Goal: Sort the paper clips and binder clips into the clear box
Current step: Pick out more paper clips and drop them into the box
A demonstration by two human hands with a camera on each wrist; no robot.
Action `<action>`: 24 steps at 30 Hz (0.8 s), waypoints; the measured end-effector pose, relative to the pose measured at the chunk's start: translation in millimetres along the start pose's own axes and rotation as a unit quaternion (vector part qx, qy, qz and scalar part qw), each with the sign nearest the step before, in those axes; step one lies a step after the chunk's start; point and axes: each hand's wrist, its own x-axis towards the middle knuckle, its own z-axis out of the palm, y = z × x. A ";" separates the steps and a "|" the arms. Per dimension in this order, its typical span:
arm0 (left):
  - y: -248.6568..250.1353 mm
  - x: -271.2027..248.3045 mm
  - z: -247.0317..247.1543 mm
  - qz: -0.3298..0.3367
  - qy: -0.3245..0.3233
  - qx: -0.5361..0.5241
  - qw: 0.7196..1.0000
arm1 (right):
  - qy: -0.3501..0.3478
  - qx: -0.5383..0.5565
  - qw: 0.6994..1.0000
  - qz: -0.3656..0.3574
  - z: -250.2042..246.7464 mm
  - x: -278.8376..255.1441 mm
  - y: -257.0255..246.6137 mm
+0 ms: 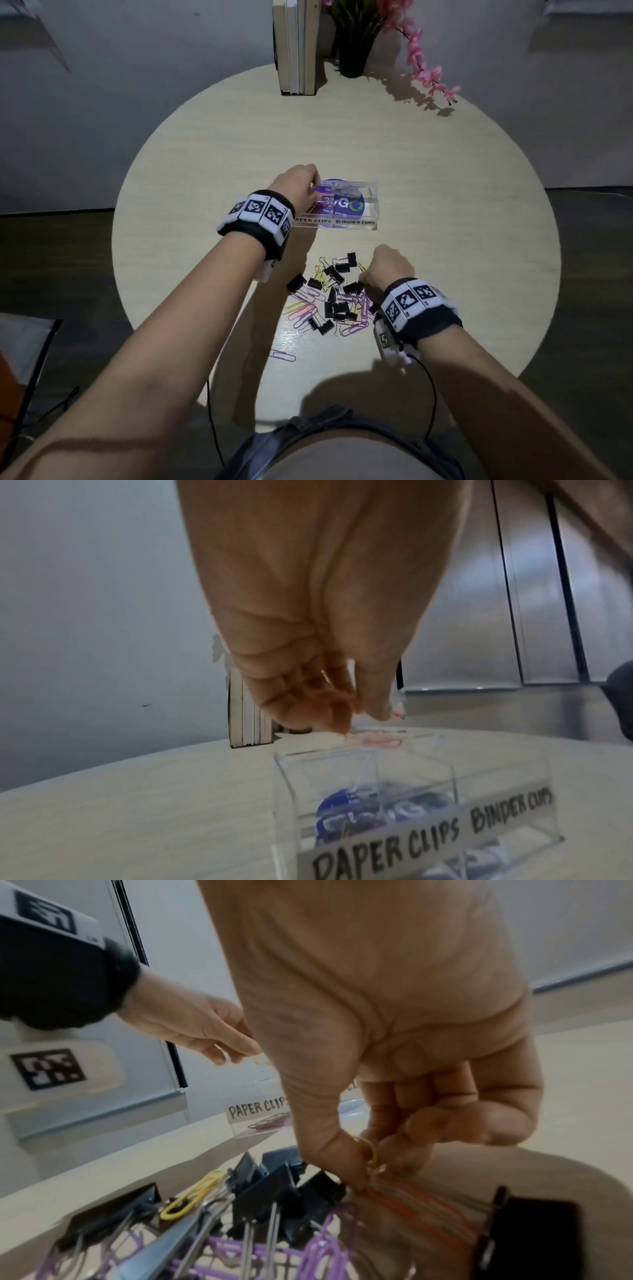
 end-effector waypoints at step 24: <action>-80.2 -103.0 70.1 -0.064 0.000 -0.092 0.994 | 0.166 0.042 0.930 -0.326 -36.3 6.7 -71.7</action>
